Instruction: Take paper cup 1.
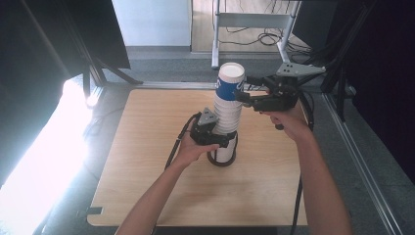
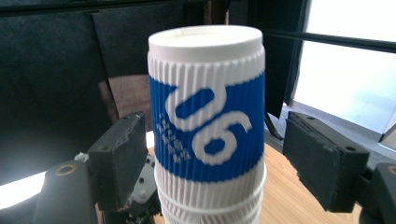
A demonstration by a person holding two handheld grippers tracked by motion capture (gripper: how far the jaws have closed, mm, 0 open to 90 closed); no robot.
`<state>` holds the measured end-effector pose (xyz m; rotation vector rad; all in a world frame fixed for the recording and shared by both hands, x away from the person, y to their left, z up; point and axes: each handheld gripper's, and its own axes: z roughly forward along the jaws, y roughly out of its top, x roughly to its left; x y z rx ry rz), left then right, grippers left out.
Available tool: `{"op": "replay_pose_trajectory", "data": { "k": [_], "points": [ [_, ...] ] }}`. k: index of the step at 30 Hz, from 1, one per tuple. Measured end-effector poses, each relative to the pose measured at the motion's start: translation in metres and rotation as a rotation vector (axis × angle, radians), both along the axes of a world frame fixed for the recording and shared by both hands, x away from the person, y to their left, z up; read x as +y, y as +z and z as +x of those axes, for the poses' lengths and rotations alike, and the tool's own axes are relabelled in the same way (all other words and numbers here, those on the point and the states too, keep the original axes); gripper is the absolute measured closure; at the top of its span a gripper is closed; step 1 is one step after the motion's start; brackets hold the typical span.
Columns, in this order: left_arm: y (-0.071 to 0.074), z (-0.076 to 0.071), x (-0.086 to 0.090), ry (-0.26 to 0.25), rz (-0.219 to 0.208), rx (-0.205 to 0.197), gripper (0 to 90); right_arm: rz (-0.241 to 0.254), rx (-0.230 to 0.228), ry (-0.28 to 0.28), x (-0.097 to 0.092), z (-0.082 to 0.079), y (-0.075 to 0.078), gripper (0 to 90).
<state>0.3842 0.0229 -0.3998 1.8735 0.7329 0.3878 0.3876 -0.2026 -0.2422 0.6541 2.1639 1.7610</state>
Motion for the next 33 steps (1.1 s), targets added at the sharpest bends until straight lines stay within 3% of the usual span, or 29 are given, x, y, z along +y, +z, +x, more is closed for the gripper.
{"op": "replay_pose_trajectory", "data": {
  "k": [17,29,33],
  "points": [
    [0.000,-0.001,0.000,0.001,0.000,0.001,12.7,-0.027,-0.015,0.014,0.036,0.017,0.013,19.7],
    [0.000,-0.001,0.000,0.001,-0.003,0.002,12.7,-0.025,-0.023,0.009,0.042,0.020,0.015,26.8],
    [0.000,-0.001,0.000,0.001,-0.001,0.001,12.7,0.008,-0.036,0.000,0.040,0.019,0.018,27.2]
  ]
}}
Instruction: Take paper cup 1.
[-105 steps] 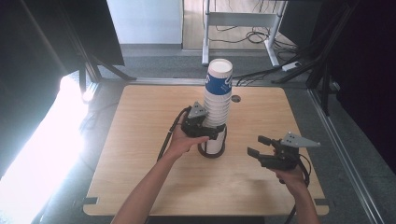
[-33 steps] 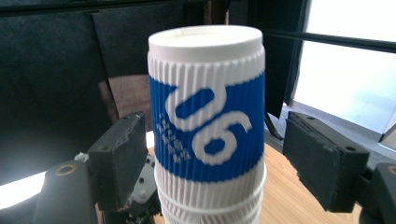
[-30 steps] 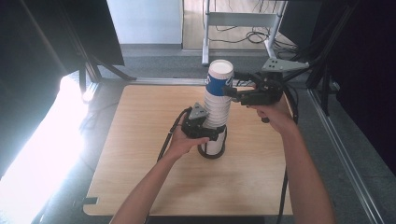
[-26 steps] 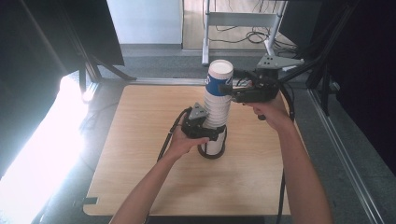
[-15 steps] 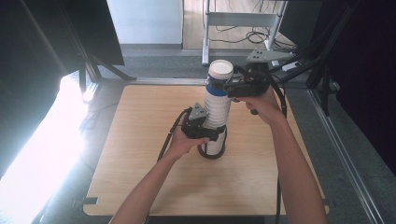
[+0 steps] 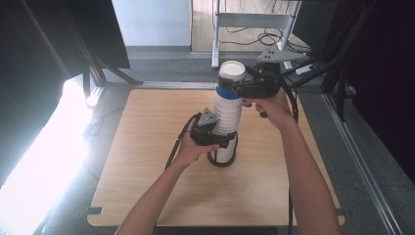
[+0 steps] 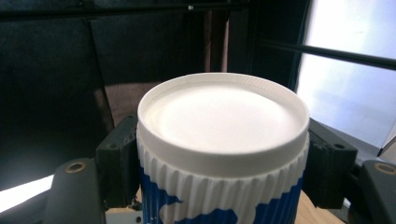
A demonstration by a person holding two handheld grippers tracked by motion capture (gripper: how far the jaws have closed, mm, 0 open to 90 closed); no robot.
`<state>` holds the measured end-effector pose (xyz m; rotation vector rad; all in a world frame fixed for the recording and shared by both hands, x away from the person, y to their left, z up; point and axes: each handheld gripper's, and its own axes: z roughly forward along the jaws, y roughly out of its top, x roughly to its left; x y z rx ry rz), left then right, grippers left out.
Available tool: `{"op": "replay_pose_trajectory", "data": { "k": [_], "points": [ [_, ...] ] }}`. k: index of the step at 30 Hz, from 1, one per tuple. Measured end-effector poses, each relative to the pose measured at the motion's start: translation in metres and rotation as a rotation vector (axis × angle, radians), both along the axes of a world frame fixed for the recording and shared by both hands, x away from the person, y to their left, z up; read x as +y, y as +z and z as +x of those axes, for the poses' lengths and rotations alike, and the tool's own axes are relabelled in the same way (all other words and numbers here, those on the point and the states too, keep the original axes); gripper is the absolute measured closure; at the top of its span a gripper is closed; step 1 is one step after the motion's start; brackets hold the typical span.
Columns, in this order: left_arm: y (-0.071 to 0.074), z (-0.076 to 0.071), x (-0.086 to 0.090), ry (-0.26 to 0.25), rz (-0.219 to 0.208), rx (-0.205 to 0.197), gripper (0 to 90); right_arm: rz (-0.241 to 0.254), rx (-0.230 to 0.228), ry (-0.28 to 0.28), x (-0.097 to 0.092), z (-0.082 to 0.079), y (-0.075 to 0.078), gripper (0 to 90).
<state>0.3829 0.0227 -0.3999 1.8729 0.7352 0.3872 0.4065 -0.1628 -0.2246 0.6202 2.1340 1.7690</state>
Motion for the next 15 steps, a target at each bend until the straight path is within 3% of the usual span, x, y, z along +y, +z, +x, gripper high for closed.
{"op": "replay_pose_trajectory", "data": {
  "k": [15],
  "points": [
    [0.000,0.000,0.001,-0.006,0.006,0.002,12.7,0.025,-0.031,-0.011,-0.003,-0.005,0.017,27.8]
  ]
}}
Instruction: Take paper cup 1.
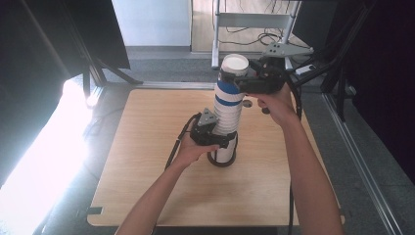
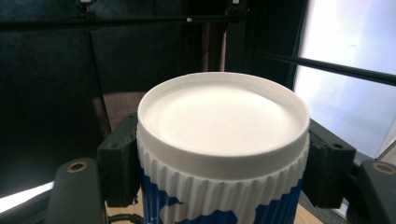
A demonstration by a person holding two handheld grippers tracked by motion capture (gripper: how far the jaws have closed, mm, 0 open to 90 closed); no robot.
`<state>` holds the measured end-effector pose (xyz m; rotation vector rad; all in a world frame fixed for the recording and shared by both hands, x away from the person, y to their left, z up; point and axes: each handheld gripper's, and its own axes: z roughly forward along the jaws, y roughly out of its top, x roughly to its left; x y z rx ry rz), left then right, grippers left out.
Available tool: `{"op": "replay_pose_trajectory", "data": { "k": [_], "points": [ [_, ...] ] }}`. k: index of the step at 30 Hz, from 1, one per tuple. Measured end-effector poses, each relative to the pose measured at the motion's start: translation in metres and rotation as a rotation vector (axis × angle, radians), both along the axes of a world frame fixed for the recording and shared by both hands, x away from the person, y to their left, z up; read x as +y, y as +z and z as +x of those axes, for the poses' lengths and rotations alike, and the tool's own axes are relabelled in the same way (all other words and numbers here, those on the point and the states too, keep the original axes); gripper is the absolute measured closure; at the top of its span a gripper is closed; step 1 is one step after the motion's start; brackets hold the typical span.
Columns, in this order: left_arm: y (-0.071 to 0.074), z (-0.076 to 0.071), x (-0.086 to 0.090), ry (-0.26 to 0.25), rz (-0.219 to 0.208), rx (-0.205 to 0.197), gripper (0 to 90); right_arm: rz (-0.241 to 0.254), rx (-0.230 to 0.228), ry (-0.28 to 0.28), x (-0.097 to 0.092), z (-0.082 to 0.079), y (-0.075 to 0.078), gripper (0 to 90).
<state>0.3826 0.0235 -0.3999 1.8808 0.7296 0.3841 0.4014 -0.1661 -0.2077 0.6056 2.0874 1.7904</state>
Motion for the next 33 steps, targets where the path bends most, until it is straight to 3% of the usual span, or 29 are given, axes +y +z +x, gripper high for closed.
{"op": "replay_pose_trajectory", "data": {
  "k": [14,23,27,33],
  "points": [
    [0.000,0.000,0.000,0.003,0.005,-0.001,12.6,0.056,-0.054,-0.016,-0.012,-0.012,0.022,28.0],
    [0.000,0.000,0.000,0.004,0.004,0.000,12.6,0.095,-0.075,-0.016,-0.029,-0.021,0.034,28.2],
    [0.000,-0.001,0.000,0.007,0.002,0.000,12.6,0.128,-0.079,-0.010,-0.039,-0.028,0.035,28.2],
    [0.000,-0.001,-0.001,0.012,0.001,-0.001,12.6,0.121,-0.088,-0.014,-0.054,-0.040,0.028,28.2]
  ]
}}
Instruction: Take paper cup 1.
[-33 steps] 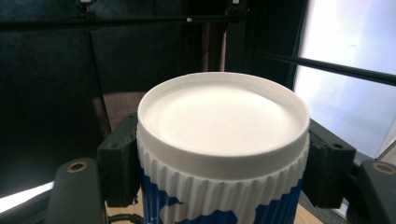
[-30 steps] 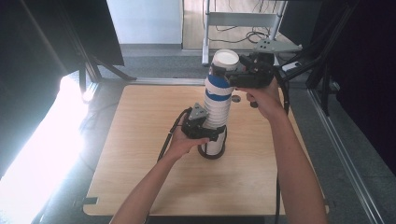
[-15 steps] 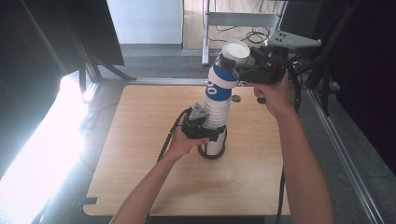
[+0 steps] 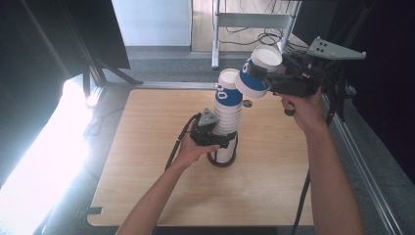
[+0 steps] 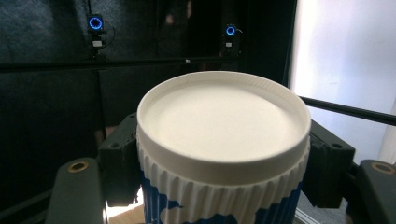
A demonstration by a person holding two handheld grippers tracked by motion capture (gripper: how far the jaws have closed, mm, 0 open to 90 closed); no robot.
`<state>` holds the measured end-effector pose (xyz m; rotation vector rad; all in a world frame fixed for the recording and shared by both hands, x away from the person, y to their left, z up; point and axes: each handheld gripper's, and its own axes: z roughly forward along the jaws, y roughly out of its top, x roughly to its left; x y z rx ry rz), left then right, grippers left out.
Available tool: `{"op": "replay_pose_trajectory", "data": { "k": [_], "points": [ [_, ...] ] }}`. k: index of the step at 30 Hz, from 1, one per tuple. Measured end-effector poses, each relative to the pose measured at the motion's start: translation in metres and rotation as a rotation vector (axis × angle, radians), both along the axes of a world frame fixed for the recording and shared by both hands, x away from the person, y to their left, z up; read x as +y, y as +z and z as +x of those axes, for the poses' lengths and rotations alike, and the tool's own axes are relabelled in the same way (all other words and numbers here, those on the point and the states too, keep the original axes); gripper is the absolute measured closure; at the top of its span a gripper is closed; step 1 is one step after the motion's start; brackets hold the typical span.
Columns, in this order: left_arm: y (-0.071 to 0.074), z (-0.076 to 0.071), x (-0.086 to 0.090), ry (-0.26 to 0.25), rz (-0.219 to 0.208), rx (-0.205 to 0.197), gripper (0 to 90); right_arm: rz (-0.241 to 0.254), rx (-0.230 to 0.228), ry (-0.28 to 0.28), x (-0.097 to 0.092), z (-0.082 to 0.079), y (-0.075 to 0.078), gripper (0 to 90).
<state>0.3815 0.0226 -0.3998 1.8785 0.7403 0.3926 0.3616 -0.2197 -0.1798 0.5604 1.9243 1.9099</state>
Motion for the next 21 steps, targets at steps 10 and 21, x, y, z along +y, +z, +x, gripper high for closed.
{"op": "replay_pose_trajectory", "data": {
  "k": [10,21],
  "points": [
    [0.000,0.000,0.000,0.003,0.005,-0.001,12.6,-0.008,-0.002,-0.027,-0.024,-0.015,-0.021,28.2],
    [0.001,0.000,0.000,0.006,0.005,-0.001,12.6,-0.023,0.010,-0.011,-0.033,-0.030,-0.052,28.3]
  ]
}}
